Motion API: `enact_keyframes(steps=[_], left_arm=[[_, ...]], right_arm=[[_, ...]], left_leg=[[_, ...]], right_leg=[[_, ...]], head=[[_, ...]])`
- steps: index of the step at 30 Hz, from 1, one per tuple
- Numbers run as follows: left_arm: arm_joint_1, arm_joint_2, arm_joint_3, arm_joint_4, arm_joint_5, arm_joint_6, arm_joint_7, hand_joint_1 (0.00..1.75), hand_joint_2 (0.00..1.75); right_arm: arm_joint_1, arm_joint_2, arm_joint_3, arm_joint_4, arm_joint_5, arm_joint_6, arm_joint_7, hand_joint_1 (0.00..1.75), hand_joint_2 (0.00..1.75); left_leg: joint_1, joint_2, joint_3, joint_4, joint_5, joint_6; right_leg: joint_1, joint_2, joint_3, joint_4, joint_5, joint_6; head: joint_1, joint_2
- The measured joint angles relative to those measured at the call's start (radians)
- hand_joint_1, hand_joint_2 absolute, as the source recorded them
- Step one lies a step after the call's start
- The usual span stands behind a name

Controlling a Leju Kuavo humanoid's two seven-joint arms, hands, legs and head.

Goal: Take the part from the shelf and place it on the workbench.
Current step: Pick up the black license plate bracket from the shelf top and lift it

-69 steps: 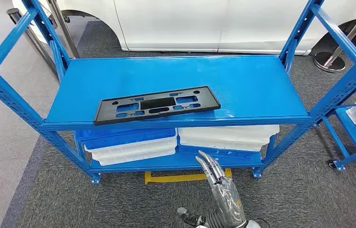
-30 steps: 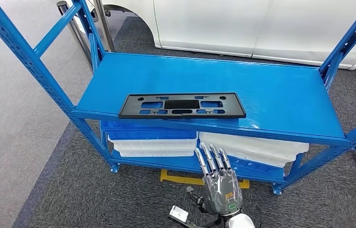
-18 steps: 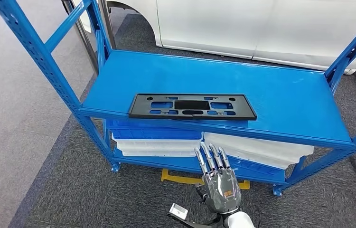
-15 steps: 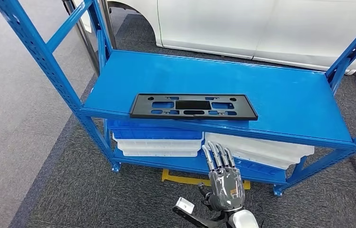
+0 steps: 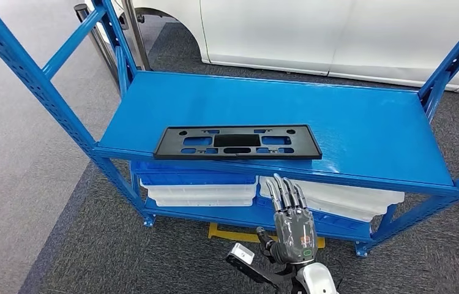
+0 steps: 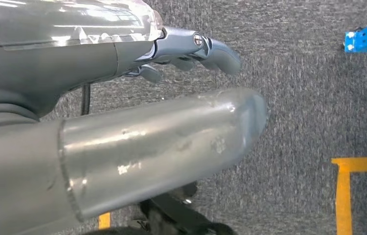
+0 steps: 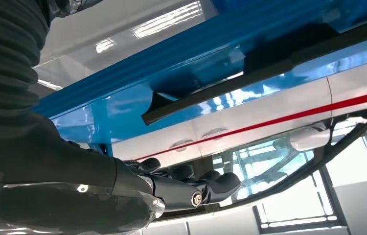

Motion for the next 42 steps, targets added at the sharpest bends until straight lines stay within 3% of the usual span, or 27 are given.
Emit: enact_keyframes(steps=[1,3,4,5,6,9,11,13,15,16,17,19,20,21,22,25,27,29,30,31,32,34,35,36,38,40,42], left_arm=[[0.001,0.001,0.000,0.001,0.000,0.000,0.001,0.00,0.00],[0.002,0.005,0.000,0.002,-0.002,0.000,0.003,0.00,0.00],[0.002,0.006,0.000,0.002,-0.004,0.000,0.005,0.00,0.00],[0.002,0.007,0.000,0.003,-0.005,0.000,0.007,0.00,0.00],[0.002,0.008,0.000,0.003,-0.007,0.000,0.009,0.00,0.00],[0.003,0.010,0.000,0.004,-0.010,0.003,0.012,0.00,0.00],[0.003,0.011,0.001,0.004,-0.012,0.005,0.012,0.00,0.00],[0.002,0.011,0.001,0.005,-0.014,0.006,0.012,0.00,0.00],[0.001,0.011,0.001,0.005,-0.016,0.007,0.013,0.00,0.00],[0.002,0.011,0.001,0.006,-0.016,0.008,0.014,0.00,0.00],[0.003,0.011,0.001,0.006,-0.017,0.009,0.014,0.00,0.00],[0.003,0.011,0.001,0.008,-0.018,0.009,0.015,0.00,0.00],[0.002,0.011,0.002,0.010,-0.018,0.010,0.016,0.00,0.00],[0.001,0.011,0.002,0.012,-0.018,0.010,0.017,0.00,0.00],[0.000,0.011,0.002,0.014,-0.018,0.010,0.018,0.00,0.00],[-0.003,0.014,0.002,0.014,-0.019,0.013,0.021,0.00,0.00],[-0.007,0.014,0.002,0.016,-0.021,0.015,0.021,0.00,0.00],[-0.008,0.014,0.002,0.017,-0.022,0.016,0.022,0.00,0.00],[-0.007,0.015,0.003,0.017,-0.021,0.017,0.023,0.00,0.00],[-0.006,0.016,0.003,0.017,-0.021,0.017,0.024,0.00,0.00],[-0.005,0.016,0.003,0.017,-0.021,0.017,0.024,0.00,0.00],[-0.005,0.018,0.003,0.017,-0.021,0.018,0.024,0.00,0.00],[-0.005,0.018,0.003,0.017,-0.021,0.018,0.024,0.00,0.00],[-0.006,0.019,0.003,0.017,-0.021,0.018,0.025,0.00,0.00],[-0.004,0.020,0.003,0.017,-0.022,0.022,0.025,0.00,0.00],[-0.003,0.020,0.004,0.017,-0.029,0.029,0.025,0.00,0.00],[-0.007,0.021,0.004,0.017,-0.037,0.034,0.024,0.00,0.00]], right_arm=[[0.000,0.001,-0.001,0.001,-0.002,0.000,0.000,0.00,1.75],[-0.001,0.004,-0.002,0.002,-0.006,0.000,-0.001,0.00,1.75],[-0.002,0.005,-0.003,0.003,-0.009,0.000,-0.002,0.00,1.75],[-0.004,0.007,-0.004,0.003,-0.011,0.000,-0.003,0.00,1.75],[-0.005,0.007,-0.005,0.004,-0.014,0.000,-0.005,0.00,1.75],[-0.008,0.008,-0.007,0.004,-0.016,0.000,-0.011,0.00,1.75],[-0.012,0.008,-0.008,0.004,-0.018,0.000,-0.013,0.00,1.75],[-0.013,0.008,-0.008,0.005,-0.020,0.000,-0.014,0.00,1.75],[-0.012,0.008,-0.009,0.009,-0.023,0.000,-0.014,0.00,1.75],[-0.012,0.008,-0.009,0.010,-0.024,0.000,-0.014,0.00,1.75],[-0.012,0.008,-0.009,0.012,-0.025,0.000,-0.014,0.00,1.75],[-0.012,0.008,-0.010,0.014,-0.027,0.000,-0.015,0.00,1.75],[-0.013,0.008,-0.010,0.015,-0.028,0.000,-0.015,0.00,1.75],[-0.012,0.008,-0.010,0.016,-0.028,0.000,-0.015,0.00,1.75],[-0.013,0.008,-0.011,0.017,-0.029,0.000,-0.015,0.00,1.75],[-0.014,0.009,-0.012,0.017,-0.030,0.000,-0.017,0.00,1.75],[-0.017,0.011,-0.013,0.016,-0.030,0.000,-0.018,0.00,1.75],[-0.019,0.012,-0.013,0.017,-0.030,0.000,-0.018,0.00,1.75],[-0.018,0.013,-0.013,0.017,-0.030,0.000,-0.018,0.00,1.75],[-0.018,0.013,-0.013,0.018,-0.030,0.000,-0.018,0.00,1.75],[-0.018,0.013,-0.013,0.018,-0.030,0.000,-0.018,0.00,1.75],[-0.018,0.013,-0.013,0.018,-0.030,0.000,-0.018,0.00,1.75],[-0.019,0.013,-0.013,0.019,-0.030,0.000,-0.018,0.00,1.75],[-0.019,0.013,-0.013,0.019,-0.030,0.000,-0.018,0.00,1.75],[-0.020,0.013,-0.013,0.019,-0.025,0.004,-0.018,0.00,1.75],[-0.028,0.013,-0.012,0.021,0.008,0.034,-0.016,0.00,1.75],[-0.051,0.012,-0.002,0.031,0.064,0.080,-0.008,0.00,1.75]], left_leg=[[0.000,0.000,-0.008,-0.006,0.026,0.001],[-0.001,0.001,0.028,-0.123,0.117,0.010],[-0.005,0.001,0.053,-0.184,0.149,0.017],[-0.008,0.002,0.075,-0.235,0.163,0.023],[-0.011,0.002,0.086,-0.259,0.159,0.030],[-0.009,0.000,0.110,-0.283,0.135,0.048],[-0.005,-0.001,0.140,-0.296,0.125,0.062],[-0.005,-0.001,0.163,-0.302,0.110,0.070],[-0.005,-0.003,0.186,-0.302,0.091,0.070],[-0.005,-0.004,0.200,-0.302,0.081,0.069],[-0.005,-0.005,0.217,-0.302,0.069,0.067],[-0.006,-0.007,0.246,-0.301,0.043,0.060],[-0.006,-0.007,0.254,-0.301,0.033,0.056],[-0.006,-0.008,0.256,-0.302,0.025,0.050],[-0.007,-0.007,0.260,-0.302,0.022,0.044],[-0.006,-0.004,0.261,-0.277,0.022,0.030],[-0.002,-0.002,0.213,-0.184,0.004,0.022],[0.001,-0.001,0.134,-0.070,-0.044,0.010],[0.002,-0.001,0.102,-0.039,-0.060,0.006],[0.003,-0.001,0.085,-0.038,-0.056,0.003],[0.003,-0.001,0.084,-0.070,-0.025,0.003],[0.003,0.000,0.115,-0.190,0.071,0.008],[0.000,0.000,0.127,-0.243,0.094,0.012],[-0.003,0.001,0.136,-0.274,0.107,0.018],[-0.009,0.001,0.138,-0.287,0.103,0.031],[-0.003,0.001,0.146,-0.295,0.120,0.043],[0.002,0.004,0.150,-0.304,0.125,0.052]], right_leg=[[0.000,0.001,0.011,0.000,-0.008,0.001],[0.000,0.002,0.037,-0.001,-0.028,0.005],[0.001,0.002,0.047,-0.001,-0.039,0.010],[0.002,0.002,0.054,-0.002,-0.047,0.015],[0.003,0.003,0.059,-0.004,-0.053,0.021],[0.005,0.003,0.068,0.009,-0.048,0.039],[0.004,0.003,0.030,0.086,-0.052,0.046],[0.002,0.003,-0.056,0.207,-0.090,0.053],[0.001,0.003,-0.135,0.279,-0.129,0.055],[0.001,0.003,-0.155,0.273,-0.122,0.054],[0.002,0.003,-0.160,0.235,-0.091,0.051],[0.006,0.004,-0.150,0.120,0.022,0.041],[0.010,0.004,-0.146,0.073,0.065,0.035],[0.013,0.004,-0.145,0.047,0.094,0.028],[0.016,0.005,-0.147,0.038,0.101,0.023],[0.013,0.006,-0.120,0.019,0.094,0.006],[0.007,0.005,-0.092,0.004,0.086,-0.005],[0.007,0.004,-0.077,0.000,0.074,-0.009],[0.007,0.005,-0.070,0.000,0.067,-0.009],[0.007,0.006,-0.063,0.001,0.061,-0.008],[0.007,0.007,-0.054,0.003,0.053,-0.006],[0.007,0.007,-0.036,0.005,0.039,0.000],[0.007,0.007,-0.030,0.006,0.034,0.003],[0.008,0.007,-0.027,0.007,0.029,0.008],[0.009,0.007,-0.026,0.008,0.023,0.020],[0.010,0.006,-0.025,0.014,0.012,0.032],[0.009,0.005,-0.053,0.076,-0.028,0.041]], head=[[0.000,0.000],[0.000,0.000],[0.000,0.000],[0.000,0.000],[0.000,0.000],[0.000,0.000],[0.001,0.000],[0.002,0.000],[0.002,0.000],[0.002,0.000],[0.002,0.000],[0.002,0.000],[0.002,0.000],[0.001,0.000],[0.001,0.000],[0.001,0.000],[0.001,0.000],[0.000,0.000],[0.000,0.000],[0.000,0.000],[0.000,0.000],[0.001,0.000],[0.000,0.000],[0.001,0.000],[0.000,0.000],[0.001,0.000],[0.001,0.000]])
